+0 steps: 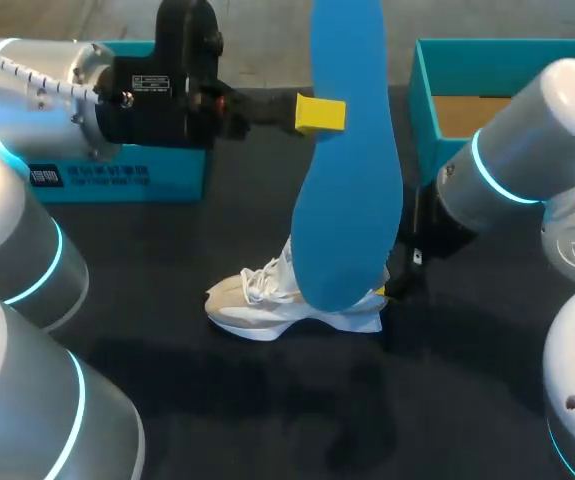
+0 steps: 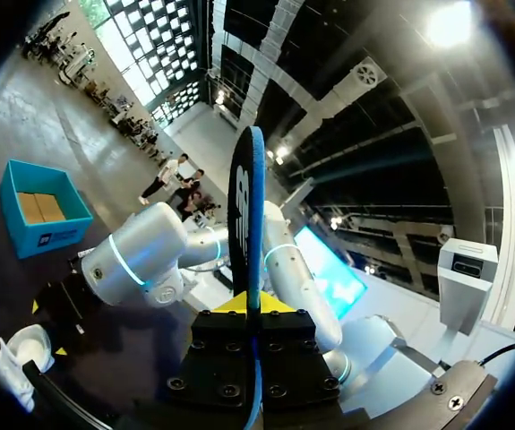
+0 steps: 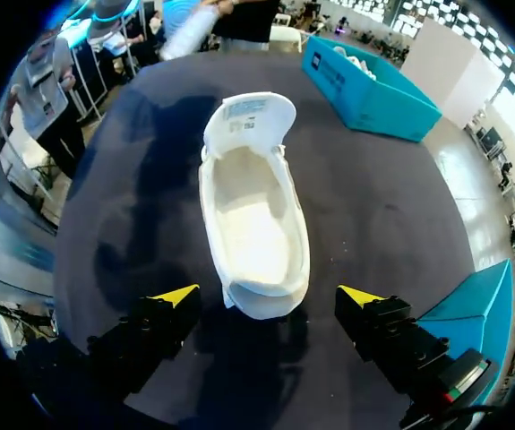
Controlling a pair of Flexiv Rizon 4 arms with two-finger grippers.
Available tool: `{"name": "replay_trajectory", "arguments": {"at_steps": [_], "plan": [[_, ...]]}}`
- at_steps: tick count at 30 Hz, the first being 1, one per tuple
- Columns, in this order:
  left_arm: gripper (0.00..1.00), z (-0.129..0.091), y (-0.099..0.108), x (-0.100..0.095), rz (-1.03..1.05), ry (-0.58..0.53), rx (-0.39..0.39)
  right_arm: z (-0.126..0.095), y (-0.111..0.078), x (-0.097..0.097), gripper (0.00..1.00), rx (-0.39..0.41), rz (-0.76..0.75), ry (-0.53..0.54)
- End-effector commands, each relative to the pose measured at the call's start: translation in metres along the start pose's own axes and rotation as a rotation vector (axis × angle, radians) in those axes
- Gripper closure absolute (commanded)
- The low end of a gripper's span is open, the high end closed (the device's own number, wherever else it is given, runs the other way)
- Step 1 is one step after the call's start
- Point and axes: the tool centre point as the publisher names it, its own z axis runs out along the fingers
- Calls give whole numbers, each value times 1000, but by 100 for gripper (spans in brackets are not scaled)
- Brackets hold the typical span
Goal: Take the shoe out of the shoebox, open the shoe tongue, remove and reinsert the insole, then place the shoe into the shoebox
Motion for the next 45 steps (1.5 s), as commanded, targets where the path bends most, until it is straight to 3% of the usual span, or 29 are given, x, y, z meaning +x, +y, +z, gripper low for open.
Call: {"name": "replay_trajectory", "arguments": {"at_steps": [1,27,28,35,45], "plan": [[100,0,0,0,0,-1,-2,-5,4,4,0,407,4,-20],[100,0,0,0,0,-1,-2,-5,7,4,0,404,5,-16],[100,0,0,0,0,-1,-2,-4,11,5,0,374,-1,10],[100,0,0,0,0,-1,-2,-9,23,5,0,376,-13,19],[100,0,0,0,0,-1,-2,1,35,-13,0,378,-56,18]]}}
